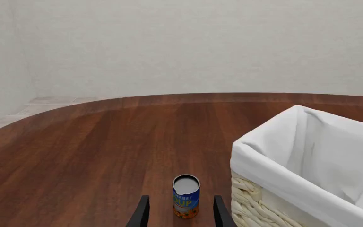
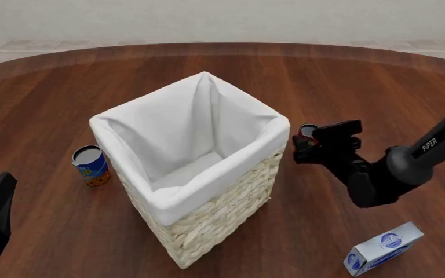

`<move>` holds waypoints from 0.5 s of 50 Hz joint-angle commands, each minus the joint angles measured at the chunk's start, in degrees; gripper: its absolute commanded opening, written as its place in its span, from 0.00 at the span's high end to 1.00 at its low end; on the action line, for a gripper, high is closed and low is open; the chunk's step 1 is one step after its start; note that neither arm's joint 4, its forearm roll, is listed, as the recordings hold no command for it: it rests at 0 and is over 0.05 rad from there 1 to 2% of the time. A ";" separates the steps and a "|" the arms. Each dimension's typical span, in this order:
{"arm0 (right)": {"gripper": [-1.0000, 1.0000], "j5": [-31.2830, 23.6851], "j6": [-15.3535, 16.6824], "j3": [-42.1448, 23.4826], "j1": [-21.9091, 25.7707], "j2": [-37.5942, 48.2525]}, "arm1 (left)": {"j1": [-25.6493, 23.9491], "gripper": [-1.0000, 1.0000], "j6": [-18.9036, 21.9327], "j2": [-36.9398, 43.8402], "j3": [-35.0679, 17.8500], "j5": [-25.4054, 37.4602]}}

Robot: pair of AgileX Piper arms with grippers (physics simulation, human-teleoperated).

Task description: Pick up the tomato sauce, and put it in the basket.

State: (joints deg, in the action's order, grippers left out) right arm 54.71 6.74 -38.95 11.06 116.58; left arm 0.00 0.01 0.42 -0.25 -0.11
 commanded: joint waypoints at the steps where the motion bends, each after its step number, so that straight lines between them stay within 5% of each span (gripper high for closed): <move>1: 0.00 0.05 -0.19 -0.92 -0.20 1.74 | 0.00 0.00 0.01 -0.01 0.00 0.00; 13: 0.00 0.72 -0.51 -1.03 -0.73 2.61 | 0.01 0.00 0.00 0.00 0.00 0.00; 14: 1.00 0.99 -0.66 -0.89 -0.71 2.62 | 0.02 0.00 0.02 0.00 0.00 0.00; 25: 1.00 0.48 -0.88 -0.43 -0.54 1.19 | 0.00 0.00 0.01 0.01 0.00 0.00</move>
State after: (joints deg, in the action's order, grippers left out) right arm 55.42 6.71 -39.70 10.68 118.55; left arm 0.00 0.02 0.42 -0.25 -0.11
